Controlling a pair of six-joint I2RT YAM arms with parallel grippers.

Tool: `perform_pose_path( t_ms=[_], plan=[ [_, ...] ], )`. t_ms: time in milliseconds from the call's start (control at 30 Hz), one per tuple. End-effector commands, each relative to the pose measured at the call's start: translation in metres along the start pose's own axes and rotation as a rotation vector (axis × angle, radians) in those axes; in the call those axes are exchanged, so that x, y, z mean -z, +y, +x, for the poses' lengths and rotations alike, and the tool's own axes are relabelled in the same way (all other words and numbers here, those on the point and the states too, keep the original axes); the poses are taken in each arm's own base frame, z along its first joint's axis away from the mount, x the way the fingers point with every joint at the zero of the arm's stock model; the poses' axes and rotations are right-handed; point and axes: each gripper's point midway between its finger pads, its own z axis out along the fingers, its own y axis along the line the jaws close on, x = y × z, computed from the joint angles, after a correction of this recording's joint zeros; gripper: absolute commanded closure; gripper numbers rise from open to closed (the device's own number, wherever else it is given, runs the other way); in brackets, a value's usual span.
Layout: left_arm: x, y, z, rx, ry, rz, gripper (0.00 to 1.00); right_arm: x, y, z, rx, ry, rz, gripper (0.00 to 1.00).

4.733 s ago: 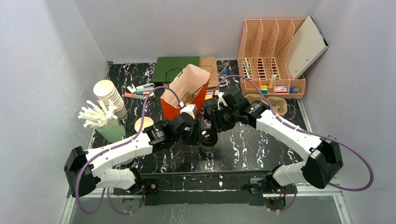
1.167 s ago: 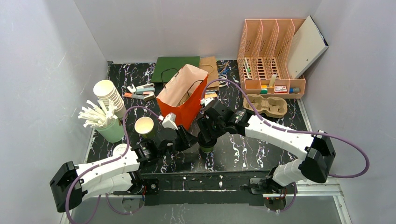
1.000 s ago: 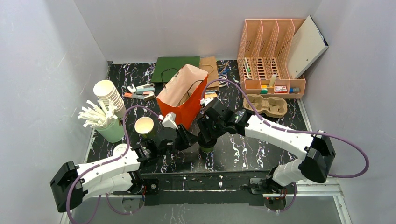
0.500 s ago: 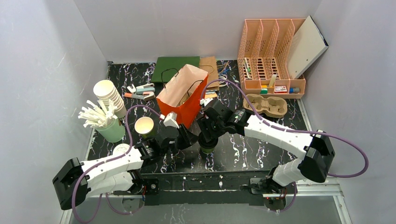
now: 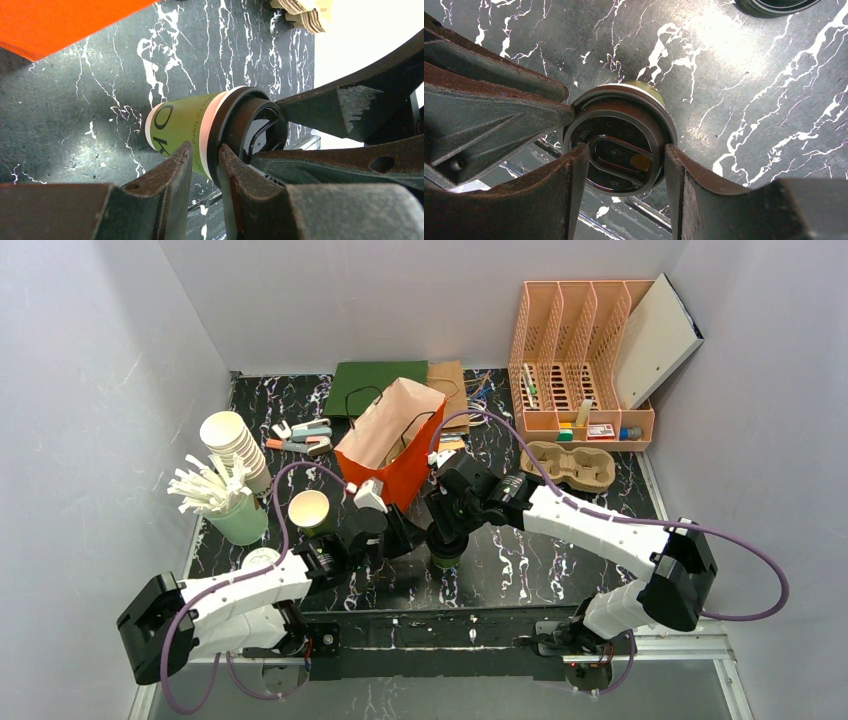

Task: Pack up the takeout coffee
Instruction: Close the cup lid on the coffee cup.

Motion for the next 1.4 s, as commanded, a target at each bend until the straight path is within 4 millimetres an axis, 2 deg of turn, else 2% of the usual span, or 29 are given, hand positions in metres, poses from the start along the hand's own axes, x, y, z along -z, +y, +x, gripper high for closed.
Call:
perform_pose_path(
  t_ms=[0,667,967,1100,1167,1367],
  plan=[
    [-0.003,0.016,0.007,-0.051,0.037,-0.077,0.76,-0.009,0.013,0.015,0.012,0.068,-0.061,0.38],
    [-0.009,0.026,0.018,-0.103,0.093,-0.129,0.77,-0.022,0.009,0.046,-0.071,0.170,-0.204,0.41],
    [-0.012,0.035,0.025,-0.100,0.113,-0.148,0.77,-0.024,0.003,0.056,-0.098,0.238,-0.170,0.41],
    [-0.012,0.037,0.026,-0.101,0.117,-0.151,0.77,-0.022,0.003,0.053,-0.093,0.240,-0.164,0.41],
    [-0.012,0.037,0.026,-0.102,0.119,-0.151,0.78,-0.018,0.007,0.047,-0.091,0.223,-0.182,0.37],
    [-0.008,0.031,0.015,-0.140,0.092,-0.165,0.78,0.002,0.016,0.016,-0.087,0.117,-0.212,0.30]
  ],
)
